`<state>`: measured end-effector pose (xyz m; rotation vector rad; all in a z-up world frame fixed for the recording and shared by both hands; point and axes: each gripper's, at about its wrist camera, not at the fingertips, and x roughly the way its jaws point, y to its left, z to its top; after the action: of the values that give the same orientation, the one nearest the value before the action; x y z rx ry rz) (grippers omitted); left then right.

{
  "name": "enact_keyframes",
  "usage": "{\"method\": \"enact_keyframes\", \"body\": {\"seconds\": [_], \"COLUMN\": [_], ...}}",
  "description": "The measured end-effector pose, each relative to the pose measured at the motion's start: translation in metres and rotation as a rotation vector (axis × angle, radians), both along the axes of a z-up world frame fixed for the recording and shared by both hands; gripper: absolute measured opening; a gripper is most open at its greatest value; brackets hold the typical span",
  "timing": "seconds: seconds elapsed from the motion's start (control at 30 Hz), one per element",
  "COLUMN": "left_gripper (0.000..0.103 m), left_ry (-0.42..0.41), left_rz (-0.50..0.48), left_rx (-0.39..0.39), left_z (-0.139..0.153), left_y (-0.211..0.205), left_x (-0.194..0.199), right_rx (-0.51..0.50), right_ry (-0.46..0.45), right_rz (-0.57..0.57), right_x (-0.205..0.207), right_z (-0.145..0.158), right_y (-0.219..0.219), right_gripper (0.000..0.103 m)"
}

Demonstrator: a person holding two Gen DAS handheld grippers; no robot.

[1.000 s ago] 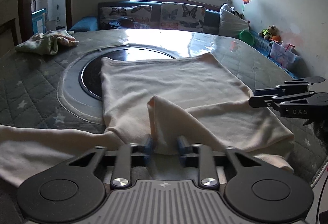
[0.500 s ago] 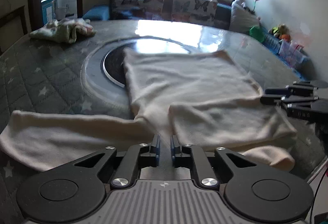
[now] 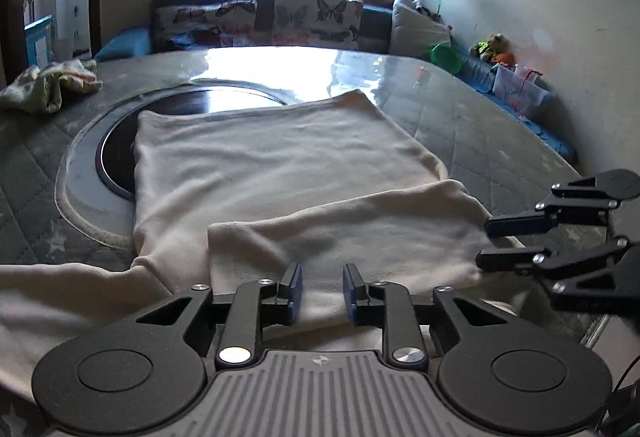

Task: Fold clothes
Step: 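Release the sleeve with the right gripper and smooth the folded side, then grasp the shirt's side edge with the left gripper and fold it over the body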

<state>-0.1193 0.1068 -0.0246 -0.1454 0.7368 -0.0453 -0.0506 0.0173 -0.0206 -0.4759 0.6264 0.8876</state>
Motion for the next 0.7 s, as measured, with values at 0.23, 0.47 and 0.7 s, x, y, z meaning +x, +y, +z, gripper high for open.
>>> {"method": "enact_keyframes", "body": {"seconds": [0.23,0.47,0.7], "left_gripper": [0.041,0.048,0.054], "left_ry": [-0.018,-0.037,-0.037], "left_rz": [0.018,0.187,0.469], "left_rx": [-0.010,-0.027,0.026], "left_z": [0.003,0.010,0.013], "left_y": [0.003,0.040,0.102], "left_x": [-0.010,-0.039,-0.072], "right_rx": [-0.007,0.063,0.042], "right_ry": [0.036,-0.005,0.034], "right_rz": [-0.002,-0.013,-0.031], "right_x": [-0.003,0.014,0.037], "right_z": [0.002,0.016,-0.007], "right_y": [-0.008,0.003,0.023], "right_gripper": [0.027,0.035,0.036]}}
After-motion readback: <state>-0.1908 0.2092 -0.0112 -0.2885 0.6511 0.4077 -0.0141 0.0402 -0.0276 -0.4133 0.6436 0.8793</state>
